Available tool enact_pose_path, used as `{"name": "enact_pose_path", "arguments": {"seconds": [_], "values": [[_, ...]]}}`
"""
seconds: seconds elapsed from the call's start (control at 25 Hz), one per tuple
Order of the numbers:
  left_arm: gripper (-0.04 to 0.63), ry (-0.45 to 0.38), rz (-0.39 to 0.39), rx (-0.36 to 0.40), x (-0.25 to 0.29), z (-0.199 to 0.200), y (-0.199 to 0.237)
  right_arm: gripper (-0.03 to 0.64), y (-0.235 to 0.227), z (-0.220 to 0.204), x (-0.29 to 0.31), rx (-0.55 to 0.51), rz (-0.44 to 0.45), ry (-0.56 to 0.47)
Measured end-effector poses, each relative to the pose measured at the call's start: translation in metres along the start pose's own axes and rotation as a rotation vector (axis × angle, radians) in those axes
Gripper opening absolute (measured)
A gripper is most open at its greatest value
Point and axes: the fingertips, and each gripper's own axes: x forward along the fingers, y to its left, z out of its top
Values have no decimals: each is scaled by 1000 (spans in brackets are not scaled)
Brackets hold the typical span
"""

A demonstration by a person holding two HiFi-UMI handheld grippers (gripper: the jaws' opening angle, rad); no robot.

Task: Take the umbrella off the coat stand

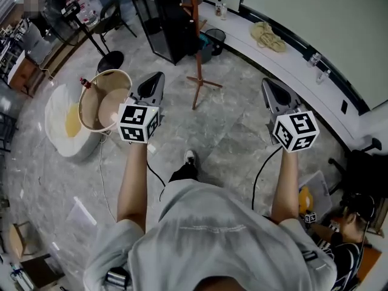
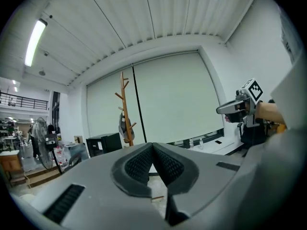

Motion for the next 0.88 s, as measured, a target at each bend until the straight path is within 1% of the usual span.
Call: {"name": "enact_pose_path", "arguments": {"seconds": [0.12, 0.24, 0.48, 0.52, 0.6, 0.68, 0.76, 0.88], "values": [[15, 0, 7, -2, 22, -4, 13, 21, -11, 1, 22, -13, 7, -12], [17, -2, 6, -8, 52, -10, 31, 23, -23, -2, 54, -22, 15, -2], [21, -27, -5, -22, 135, -14, 93, 21, -57, 0, 153, -23, 31, 42], [33, -23, -16, -25, 152, -14, 102, 21, -65, 3, 172, -21, 31, 45], [90, -8, -38, -27, 185, -16, 120, 23, -80, 8, 209, -22, 26, 50], [113, 11, -53, -30, 215, -20, 139, 23, -92, 9, 246, -12, 16, 60], [146, 34, -73, -33, 244, -27, 155, 23, -103, 6, 277, 23, 5, 76], [185, 80, -111, -34, 285, -47, 168, 23, -123, -7, 309, 73, -20, 104]]}}
